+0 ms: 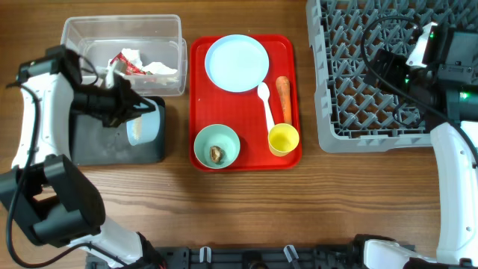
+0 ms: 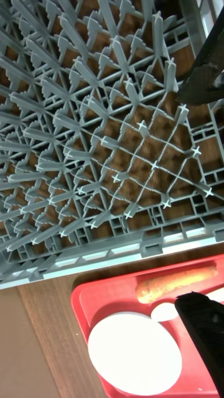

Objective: Sort waste into correct bins and load items into the dishwasher rack
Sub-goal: 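Carry the rice bowl over the black tray and tip out the rice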

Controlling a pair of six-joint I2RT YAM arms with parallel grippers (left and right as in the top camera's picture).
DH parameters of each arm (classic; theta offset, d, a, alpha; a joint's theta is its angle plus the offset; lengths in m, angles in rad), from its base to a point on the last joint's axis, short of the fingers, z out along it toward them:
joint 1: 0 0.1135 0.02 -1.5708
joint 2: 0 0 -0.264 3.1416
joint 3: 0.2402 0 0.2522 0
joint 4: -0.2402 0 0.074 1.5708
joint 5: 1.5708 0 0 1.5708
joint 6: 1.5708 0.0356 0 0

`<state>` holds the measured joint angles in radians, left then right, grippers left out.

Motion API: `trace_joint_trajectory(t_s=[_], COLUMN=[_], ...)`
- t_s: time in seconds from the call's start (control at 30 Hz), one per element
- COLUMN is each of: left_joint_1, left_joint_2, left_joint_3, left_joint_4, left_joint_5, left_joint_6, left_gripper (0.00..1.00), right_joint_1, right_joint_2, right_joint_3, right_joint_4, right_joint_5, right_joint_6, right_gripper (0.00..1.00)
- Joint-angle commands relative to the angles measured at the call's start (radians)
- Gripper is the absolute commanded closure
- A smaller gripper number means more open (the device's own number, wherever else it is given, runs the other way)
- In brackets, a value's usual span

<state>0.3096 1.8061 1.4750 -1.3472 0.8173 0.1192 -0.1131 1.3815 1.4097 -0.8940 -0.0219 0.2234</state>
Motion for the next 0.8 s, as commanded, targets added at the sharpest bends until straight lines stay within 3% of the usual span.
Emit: trace_joint_trajectory(t_s=[0.0,0.33,0.77], left_joint_1=[0.087,0.253,0.257], left_joint_2=[-0.022,-0.022,-0.022], left_joint_3=[-0.079,-0.187,-0.187], left_joint_4=[0.021,0.119,0.14], left_joint_5=[0.105,0.355,0.621], left_joint_6=[0.092,0.218,0.217], left_gripper=[0.96,0.96,0.96], right_joint_1=[-0.002,-0.002,-0.002], right_joint_2=[0.003,0.003,0.003], right_joint_3=[0.004,0.004,0.004], right_joint_4=[0.003,0.003,-0.008], right_joint_5=[-0.021,-0.024,-0.023], right_joint_6=[0.012,0.013,0.012], right_gripper=[0.0,0.01,0.0])
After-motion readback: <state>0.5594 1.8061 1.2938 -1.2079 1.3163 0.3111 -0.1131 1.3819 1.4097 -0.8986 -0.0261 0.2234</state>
